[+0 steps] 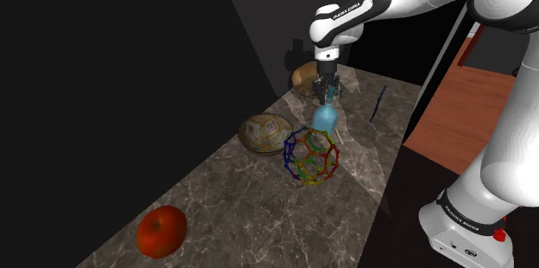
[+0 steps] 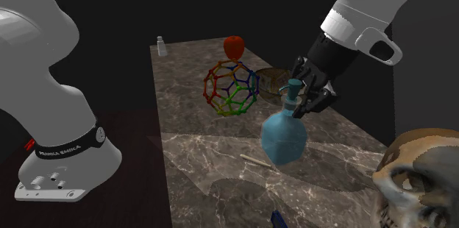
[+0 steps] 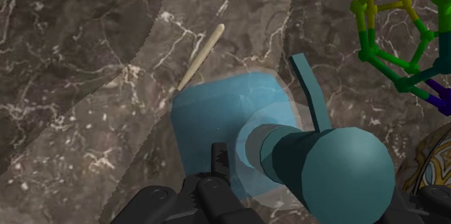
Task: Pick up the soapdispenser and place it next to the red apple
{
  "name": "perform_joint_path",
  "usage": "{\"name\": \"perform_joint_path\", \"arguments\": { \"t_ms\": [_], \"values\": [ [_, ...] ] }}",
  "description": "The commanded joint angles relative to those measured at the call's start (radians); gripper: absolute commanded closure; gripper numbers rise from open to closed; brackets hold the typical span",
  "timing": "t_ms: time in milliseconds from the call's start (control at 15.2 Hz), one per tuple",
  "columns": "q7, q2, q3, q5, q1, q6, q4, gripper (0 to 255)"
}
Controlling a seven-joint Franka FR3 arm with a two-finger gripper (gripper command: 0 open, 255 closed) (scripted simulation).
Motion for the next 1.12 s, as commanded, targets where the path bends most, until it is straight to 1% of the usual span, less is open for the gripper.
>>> {"name": "perform_joint_path", "arguments": {
  "t_ms": [0,66,1056],
  "values": [
    [0.000,0.000,0.000,0.000,0.000,0.000,0.000,255],
    [0.000,0.000,0.000,0.000,0.000,0.000,0.000,255],
    [0.024,-0.080,-0.004,-0.015,0.000,-0.180,0.102,255]
  ]
}}
